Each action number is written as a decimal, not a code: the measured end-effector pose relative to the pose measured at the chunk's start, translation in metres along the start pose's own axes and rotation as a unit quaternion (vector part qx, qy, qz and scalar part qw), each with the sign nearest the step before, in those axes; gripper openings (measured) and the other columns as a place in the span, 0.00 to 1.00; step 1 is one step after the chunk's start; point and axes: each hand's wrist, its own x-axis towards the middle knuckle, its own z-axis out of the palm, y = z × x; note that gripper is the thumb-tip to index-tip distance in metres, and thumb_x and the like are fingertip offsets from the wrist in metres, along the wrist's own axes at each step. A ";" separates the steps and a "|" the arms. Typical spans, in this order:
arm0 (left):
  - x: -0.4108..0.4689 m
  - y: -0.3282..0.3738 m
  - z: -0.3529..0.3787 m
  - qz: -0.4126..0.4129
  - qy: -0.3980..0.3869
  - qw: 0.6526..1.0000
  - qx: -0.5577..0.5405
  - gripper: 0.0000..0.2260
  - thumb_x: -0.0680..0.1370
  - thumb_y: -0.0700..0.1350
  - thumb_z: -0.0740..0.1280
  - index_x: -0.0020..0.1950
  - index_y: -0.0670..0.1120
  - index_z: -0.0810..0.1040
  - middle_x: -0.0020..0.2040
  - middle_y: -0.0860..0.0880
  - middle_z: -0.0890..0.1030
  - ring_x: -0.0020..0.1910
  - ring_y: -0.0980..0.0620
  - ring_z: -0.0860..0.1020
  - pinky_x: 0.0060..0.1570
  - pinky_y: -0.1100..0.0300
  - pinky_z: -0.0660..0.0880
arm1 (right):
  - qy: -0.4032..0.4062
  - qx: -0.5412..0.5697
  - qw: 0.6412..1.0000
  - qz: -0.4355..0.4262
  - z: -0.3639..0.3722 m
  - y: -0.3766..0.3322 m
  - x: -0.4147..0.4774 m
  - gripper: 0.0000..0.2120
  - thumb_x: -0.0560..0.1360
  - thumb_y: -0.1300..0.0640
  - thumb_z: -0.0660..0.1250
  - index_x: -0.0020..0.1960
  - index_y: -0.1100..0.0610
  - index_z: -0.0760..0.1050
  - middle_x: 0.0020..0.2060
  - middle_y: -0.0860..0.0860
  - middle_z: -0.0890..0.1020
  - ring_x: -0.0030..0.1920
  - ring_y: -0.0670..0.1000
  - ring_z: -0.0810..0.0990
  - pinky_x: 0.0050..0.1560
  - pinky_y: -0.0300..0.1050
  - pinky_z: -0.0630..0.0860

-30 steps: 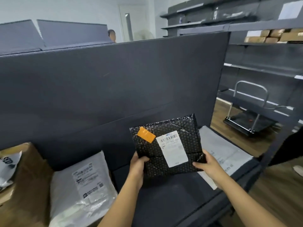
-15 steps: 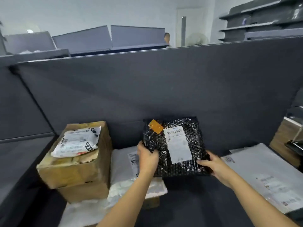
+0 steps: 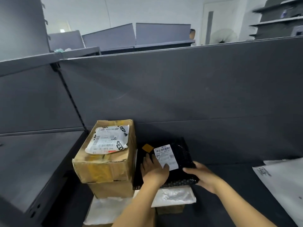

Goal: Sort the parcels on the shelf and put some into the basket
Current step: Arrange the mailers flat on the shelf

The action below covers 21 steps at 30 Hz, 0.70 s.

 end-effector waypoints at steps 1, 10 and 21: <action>0.002 0.000 0.002 -0.001 -0.006 1.000 0.000 0.34 0.81 0.59 0.51 0.79 0.44 0.43 0.79 0.43 0.42 0.78 0.44 0.43 0.76 0.50 0.45 | -0.007 -0.007 1.000 0.008 0.001 0.000 0.002 0.15 0.74 0.59 0.70 0.60 0.55 0.75 0.53 0.53 0.84 0.54 0.52 0.83 0.53 0.48 0.79; 0.021 -0.002 -0.002 -0.010 -0.014 0.999 0.032 0.32 0.80 0.59 0.52 0.78 0.44 0.49 0.77 0.43 0.53 0.76 0.42 0.52 0.74 0.49 0.54 | 0.023 -0.053 0.997 0.049 0.006 -0.002 0.016 0.16 0.73 0.57 0.71 0.59 0.52 0.73 0.51 0.50 0.83 0.49 0.47 0.83 0.42 0.40 0.79; 0.030 0.006 -0.014 -0.001 -0.019 0.997 0.078 0.30 0.80 0.57 0.53 0.77 0.42 0.51 0.76 0.40 0.56 0.74 0.40 0.56 0.71 0.47 0.58 | 0.155 -0.313 0.937 -0.022 0.017 -0.043 0.019 0.36 0.76 0.44 0.64 0.77 0.47 0.48 0.76 0.53 0.51 0.75 0.59 0.55 0.72 0.55 0.62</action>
